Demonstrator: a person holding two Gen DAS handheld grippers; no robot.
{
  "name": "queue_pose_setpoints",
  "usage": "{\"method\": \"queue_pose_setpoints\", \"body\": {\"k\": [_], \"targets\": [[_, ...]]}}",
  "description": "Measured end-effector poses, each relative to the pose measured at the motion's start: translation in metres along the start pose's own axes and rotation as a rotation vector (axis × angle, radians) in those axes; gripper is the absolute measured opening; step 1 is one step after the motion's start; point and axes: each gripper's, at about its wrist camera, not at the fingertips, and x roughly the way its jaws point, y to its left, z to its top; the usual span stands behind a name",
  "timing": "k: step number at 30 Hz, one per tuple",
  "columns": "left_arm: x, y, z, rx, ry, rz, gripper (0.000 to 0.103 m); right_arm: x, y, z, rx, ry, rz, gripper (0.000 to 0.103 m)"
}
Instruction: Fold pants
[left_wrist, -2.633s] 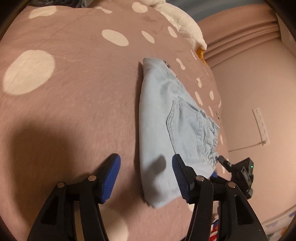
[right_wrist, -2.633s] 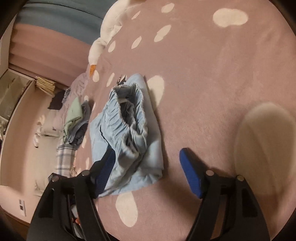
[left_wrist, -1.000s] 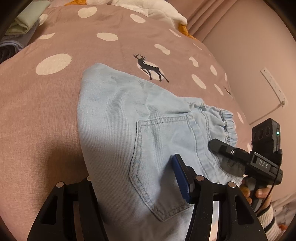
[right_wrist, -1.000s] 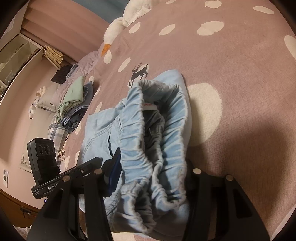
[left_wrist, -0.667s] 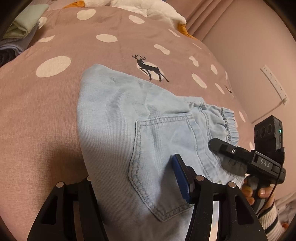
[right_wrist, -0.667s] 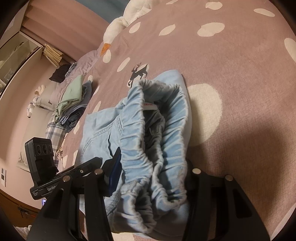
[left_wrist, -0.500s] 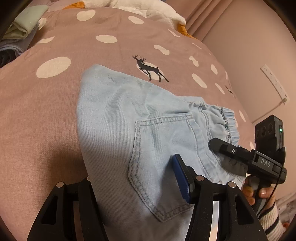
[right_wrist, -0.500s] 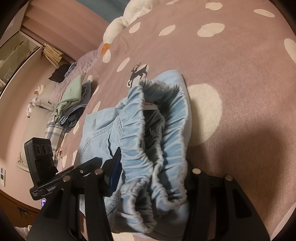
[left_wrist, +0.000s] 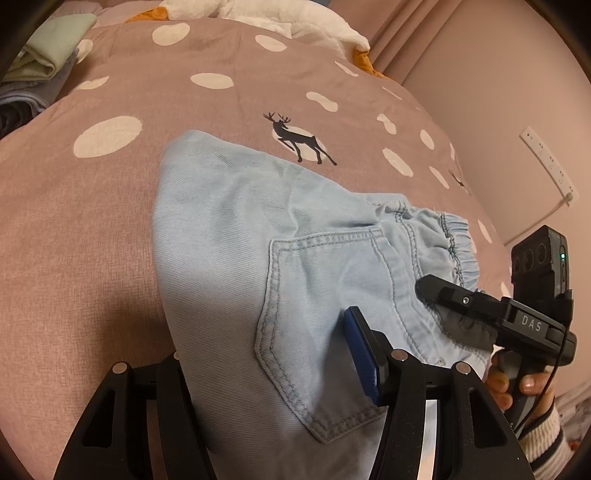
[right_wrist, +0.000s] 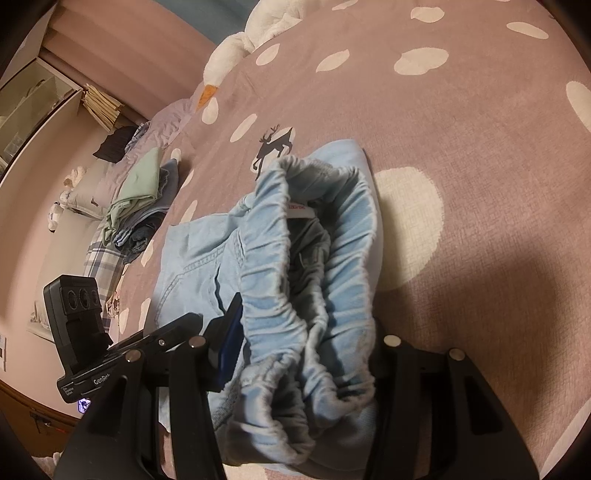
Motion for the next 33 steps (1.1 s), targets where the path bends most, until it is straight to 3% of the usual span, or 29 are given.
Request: {"method": "queue_pose_setpoints", "body": {"k": [8, 13, 16, 22, 33], "targets": [[0.0, -0.002, 0.002, 0.004, 0.013, 0.018, 0.057, -0.001, 0.008, -0.001, -0.014, 0.002, -0.049, 0.049], [0.001, -0.004, 0.005, 0.009, 0.031, 0.032, 0.057, -0.001, 0.023, -0.001, -0.072, 0.012, -0.141, 0.047], [-0.001, -0.006, 0.004, 0.008, 0.034, 0.048, 0.054, -0.003, 0.03, -0.003, -0.103, 0.002, -0.182, 0.043], [-0.014, -0.014, -0.003, 0.03, 0.006, 0.092, 0.036, -0.016, 0.058, -0.014, -0.206, -0.066, -0.268, 0.038], [-0.048, -0.02, -0.015, 0.02, -0.046, 0.1, 0.035, -0.037, 0.093, -0.03, -0.293, -0.133, -0.265, 0.037]]}}
